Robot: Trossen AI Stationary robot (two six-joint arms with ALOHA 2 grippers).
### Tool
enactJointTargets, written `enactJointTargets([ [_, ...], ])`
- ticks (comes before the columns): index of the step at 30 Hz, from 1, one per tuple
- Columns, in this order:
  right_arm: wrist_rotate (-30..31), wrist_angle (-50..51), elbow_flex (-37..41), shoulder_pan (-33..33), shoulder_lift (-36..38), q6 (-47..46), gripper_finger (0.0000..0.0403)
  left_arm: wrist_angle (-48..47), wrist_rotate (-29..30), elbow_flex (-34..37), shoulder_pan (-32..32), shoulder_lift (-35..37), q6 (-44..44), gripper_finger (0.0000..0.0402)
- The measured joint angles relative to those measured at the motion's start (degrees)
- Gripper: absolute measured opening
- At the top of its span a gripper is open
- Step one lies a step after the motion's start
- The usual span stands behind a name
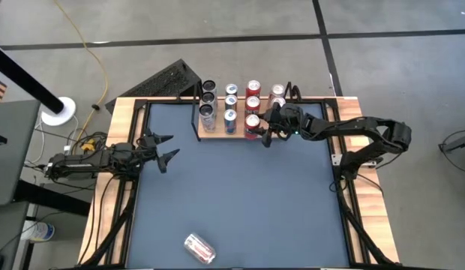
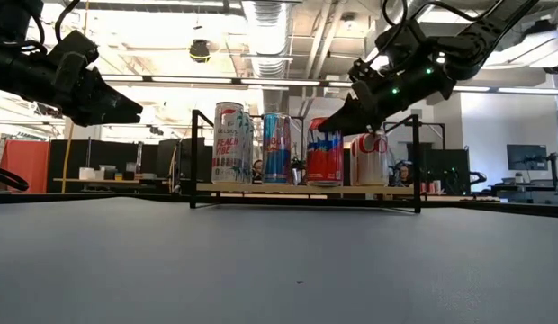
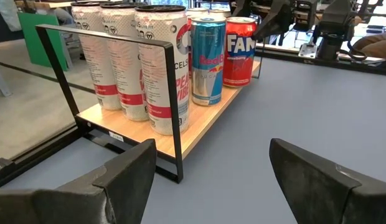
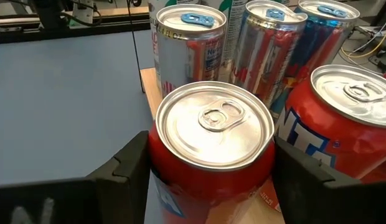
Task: Place canned beverage on shelf
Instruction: Put the red soda can on the shelf aligned with the other red soda cans
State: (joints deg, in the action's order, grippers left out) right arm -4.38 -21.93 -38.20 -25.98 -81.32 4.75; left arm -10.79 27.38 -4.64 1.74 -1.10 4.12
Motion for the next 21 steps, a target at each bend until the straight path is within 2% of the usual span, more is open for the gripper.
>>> enactJointTargets([
  [12,0.37,-0.70,0.02,-0.39,0.02,-0.39,0.0304,-0.01,0.00,0.01,0.00,-0.02,0.00,0.0300],
  [21,0.72,2.36,-3.09,0.22,0.04,-0.89,0.0311,0.00,0.00,0.02,0.00,0.00,0.00,0.0300],
])
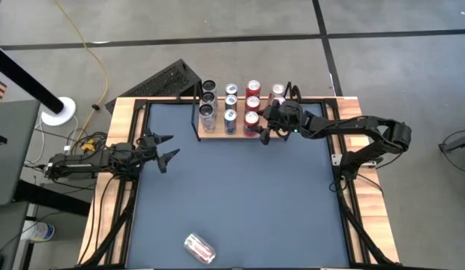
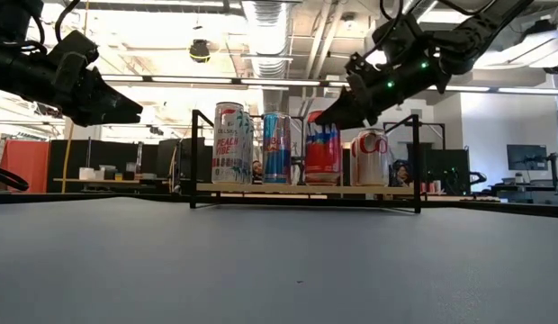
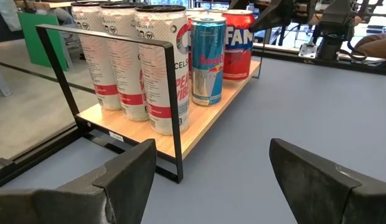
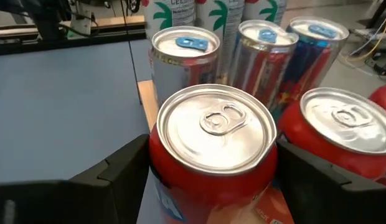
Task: Place canned beverage on shelf
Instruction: Put the red soda can on the shelf aligned with the other red soda cans
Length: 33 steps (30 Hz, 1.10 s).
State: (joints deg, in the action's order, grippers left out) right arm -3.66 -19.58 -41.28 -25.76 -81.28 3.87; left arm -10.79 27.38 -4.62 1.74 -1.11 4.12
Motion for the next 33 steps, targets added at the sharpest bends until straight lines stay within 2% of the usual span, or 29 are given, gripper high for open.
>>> enactJointTargets([
  [10,3.95,2.56,-0.74,-0.04,-0.48,0.49,0.0311,0.00,0.00,-0.01,0.00,-0.02,0.00,0.0300],
  [28,4.08,1.85,-0.76,0.61,-0.40,2.20,0.0312,-0.02,0.00,0.00,0.01,-0.01,0.00,0.0300],
  [33,6.31,0.39,-0.80,0.61,-0.31,2.70,0.0312,-0.01,0.02,-0.01,0.01,-0.01,0.00,0.0300],
])
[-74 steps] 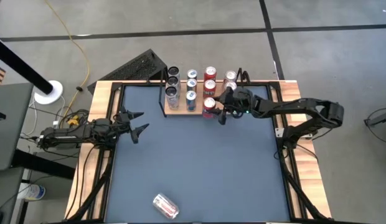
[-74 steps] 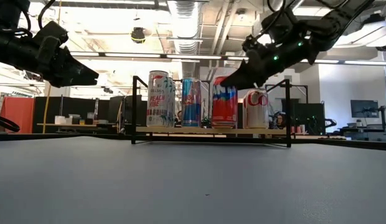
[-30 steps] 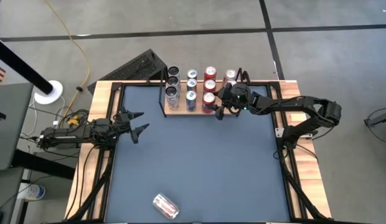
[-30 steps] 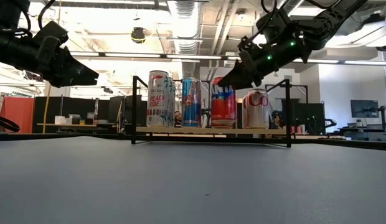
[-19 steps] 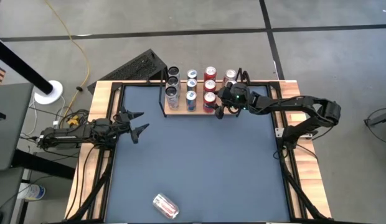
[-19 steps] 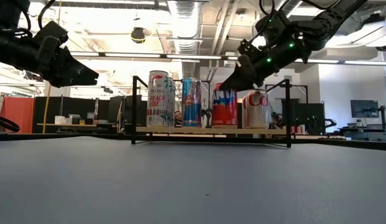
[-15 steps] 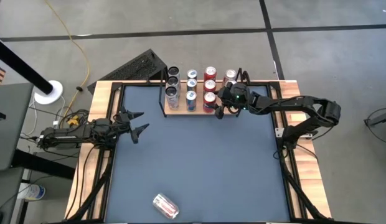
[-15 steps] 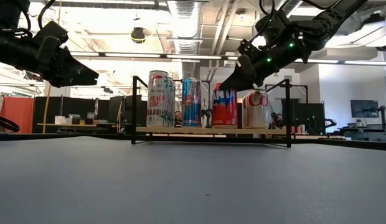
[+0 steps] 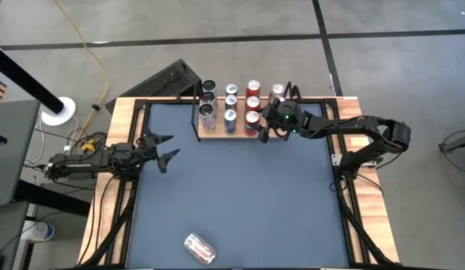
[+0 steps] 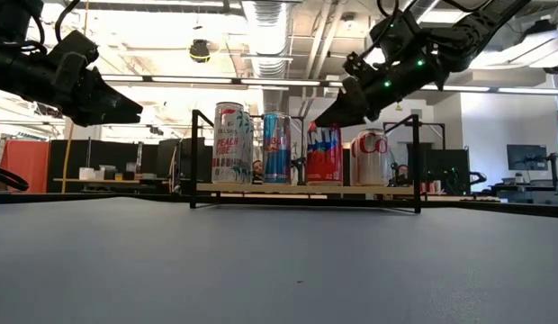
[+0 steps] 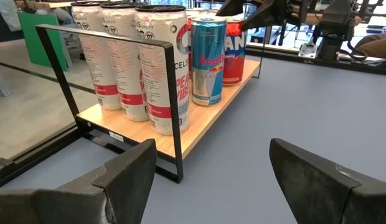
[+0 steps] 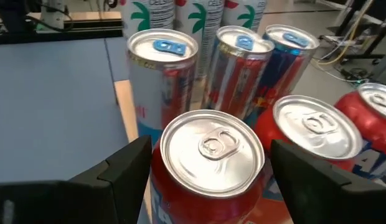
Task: Place canned beverage on shelf
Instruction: Put the red soda can on the shelf aligned with the other red soda cans
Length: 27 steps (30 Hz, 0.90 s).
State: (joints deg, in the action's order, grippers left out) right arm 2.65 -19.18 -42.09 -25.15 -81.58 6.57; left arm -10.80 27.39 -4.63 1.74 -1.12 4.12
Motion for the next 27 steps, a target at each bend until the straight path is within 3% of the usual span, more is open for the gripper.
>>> enactJointTargets([
  [12,0.40,7.01,-7.17,1.38,0.00,1.00,0.0312,-0.01,-0.02,0.01,0.00,0.01,0.00,0.0300],
  [19,0.66,31.06,-18.63,4.72,-0.02,-1.42,0.0299,0.00,-0.02,0.00,0.01,-0.01,0.00,0.0300],
  [23,3.59,42.73,-23.85,8.46,-0.02,-1.58,0.0261,-0.01,-0.02,0.01,0.00,0.01,0.00,0.0300],
  [27,5.76,47.56,-24.16,12.14,0.00,-0.47,0.0161,-0.01,-0.02,0.00,0.01,0.00,0.00,0.0300],
])
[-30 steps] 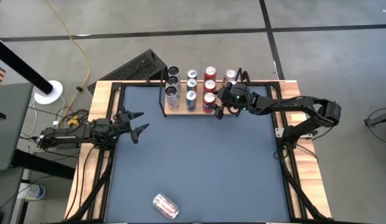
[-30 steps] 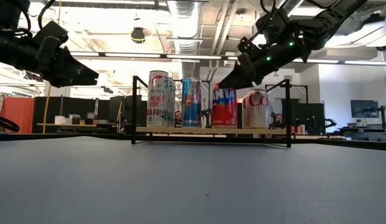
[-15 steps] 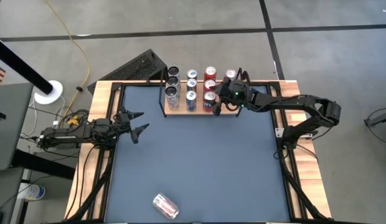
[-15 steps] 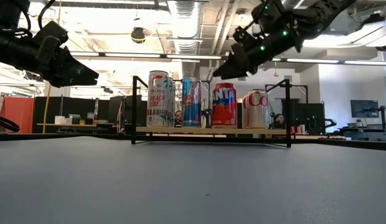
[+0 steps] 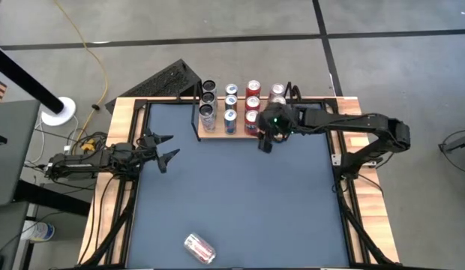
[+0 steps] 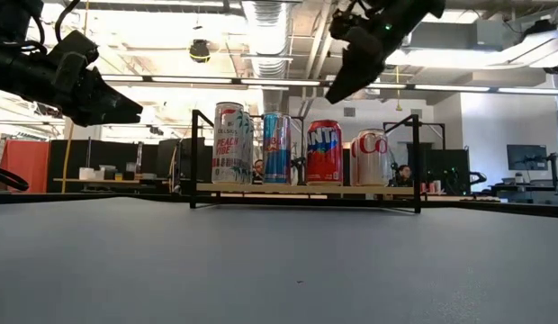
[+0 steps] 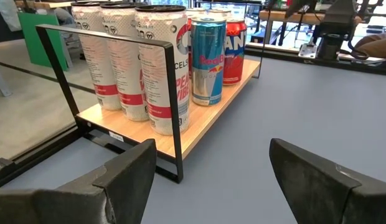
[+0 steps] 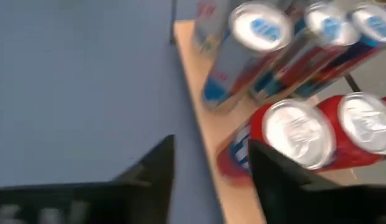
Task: Place canned beverage on shelf
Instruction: Put the red soda can on the shelf aligned with the other red soda cans
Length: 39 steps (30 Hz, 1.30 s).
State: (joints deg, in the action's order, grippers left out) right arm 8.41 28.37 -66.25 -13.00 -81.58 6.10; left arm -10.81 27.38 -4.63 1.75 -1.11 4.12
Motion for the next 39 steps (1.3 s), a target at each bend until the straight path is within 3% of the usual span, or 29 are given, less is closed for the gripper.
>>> enactJointTargets([
  [3,2.43,-1.37,3.15,2.38,-0.02,2.19,0.0045,0.00,0.01,0.01,0.00,0.00,0.00,0.0300],
  [5,4.86,-5.51,6.31,3.79,-0.02,2.32,0.0017,0.01,0.01,0.00,0.00,0.00,0.00,0.0300],
  [11,14.78,-20.28,16.91,6.50,-0.04,1.18,0.0002,0.00,0.00,0.01,0.01,0.00,0.00,0.0300],
  [17,18.75,-31.93,22.60,7.25,-0.11,1.55,0.0000,0.00,0.00,0.01,0.01,-0.01,0.00,0.0300],
  [26,15.06,-35.31,22.72,2.99,-3.99,2.15,0.0000,0.00,0.02,0.01,0.00,-0.01,0.00,0.0300],
  [39,14.48,-37.54,22.72,1.15,-6.85,3.12,0.0000,0.00,0.01,0.00,0.00,0.00,0.00,0.0300],
])
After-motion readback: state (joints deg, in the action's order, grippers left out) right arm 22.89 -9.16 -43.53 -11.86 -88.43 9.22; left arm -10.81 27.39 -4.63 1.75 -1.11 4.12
